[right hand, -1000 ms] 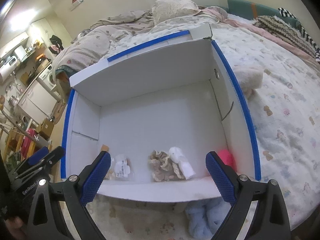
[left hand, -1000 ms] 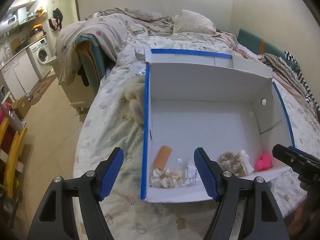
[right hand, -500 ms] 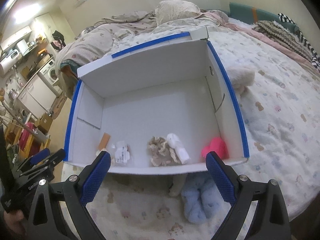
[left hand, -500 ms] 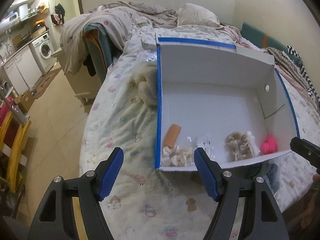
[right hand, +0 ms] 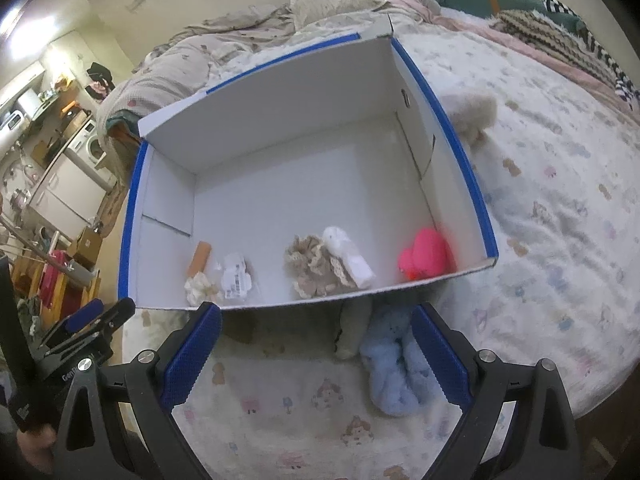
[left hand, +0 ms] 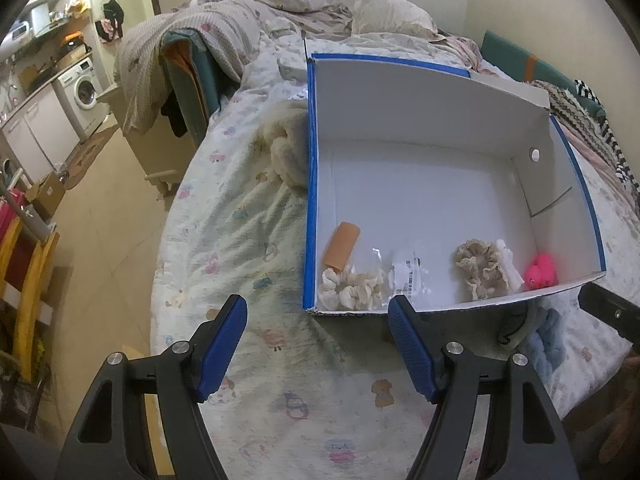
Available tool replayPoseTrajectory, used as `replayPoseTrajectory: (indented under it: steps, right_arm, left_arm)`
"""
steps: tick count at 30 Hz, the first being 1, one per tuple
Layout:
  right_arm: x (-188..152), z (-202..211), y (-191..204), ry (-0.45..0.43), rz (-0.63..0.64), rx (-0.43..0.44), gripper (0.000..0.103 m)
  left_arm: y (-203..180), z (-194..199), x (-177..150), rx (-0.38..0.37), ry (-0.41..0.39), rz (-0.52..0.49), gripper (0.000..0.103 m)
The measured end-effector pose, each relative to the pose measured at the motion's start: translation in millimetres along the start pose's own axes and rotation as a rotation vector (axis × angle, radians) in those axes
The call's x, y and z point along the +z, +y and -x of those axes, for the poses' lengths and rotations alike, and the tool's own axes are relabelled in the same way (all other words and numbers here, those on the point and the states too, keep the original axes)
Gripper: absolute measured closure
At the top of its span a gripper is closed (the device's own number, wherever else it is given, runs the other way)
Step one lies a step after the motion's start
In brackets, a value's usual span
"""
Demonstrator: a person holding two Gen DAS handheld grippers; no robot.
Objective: Organize soft objects
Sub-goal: 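Withdraw the right gripper and reach toward the light-blue fuzzy scrunchie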
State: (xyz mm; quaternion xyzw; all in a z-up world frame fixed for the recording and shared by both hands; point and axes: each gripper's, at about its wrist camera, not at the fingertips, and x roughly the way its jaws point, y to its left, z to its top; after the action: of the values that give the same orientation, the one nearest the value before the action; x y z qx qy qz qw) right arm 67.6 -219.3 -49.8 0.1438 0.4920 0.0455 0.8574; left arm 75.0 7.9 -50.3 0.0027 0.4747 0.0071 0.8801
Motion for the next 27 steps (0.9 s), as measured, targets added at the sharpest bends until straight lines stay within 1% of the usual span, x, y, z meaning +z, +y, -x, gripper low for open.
replayPoseTrajectory:
  steps: [4,7,8,11,15,18,21,25,27]
  right_arm:
    - [-1,-3,-3,0.021,-0.02,0.002,0.001]
    - [-1,-6,-8,0.041,-0.045,-0.006,0.001]
    - [-2,-8,-10,0.051,-0.052,-0.01,0.001]
    - [-2,-10,-16,0.073,-0.071,-0.023,0.001]
    - [-2,-8,-24,0.077,-0.09,-0.025,0.001]
    - [0,-5,-33,0.077,-0.111,-0.022,0.001]
    - [0,-1,-47,0.081,-0.156,-0.006,0.001]
    - [-2,-4,-68,0.106,-0.222,-0.006,0.001]
    - [-5,-10,-79,0.138,-0.254,-0.014,0.001]
  left_arm:
    - [3,-3,-1,-0.017,0.006,0.028,0.029]
    - [3,-3,-3,-0.021,-0.023,0.035,0.029]
    - [1,-3,-5,-0.022,-0.031,0.022,0.029]
    - [-2,-4,-9,-0.066,-0.017,0.006,0.029]
    - [-19,-24,-18,-0.111,0.084,-0.043,0.029]
    - [-33,-40,-22,-0.119,0.134,-0.074,0.029]
    - [-47,-61,-23,-0.127,0.185,-0.08,0.029]
    - [-63,-89,-21,-0.132,0.237,-0.095,0.029]
    - [-68,-100,-20,-0.126,0.252,-0.097,0.03]
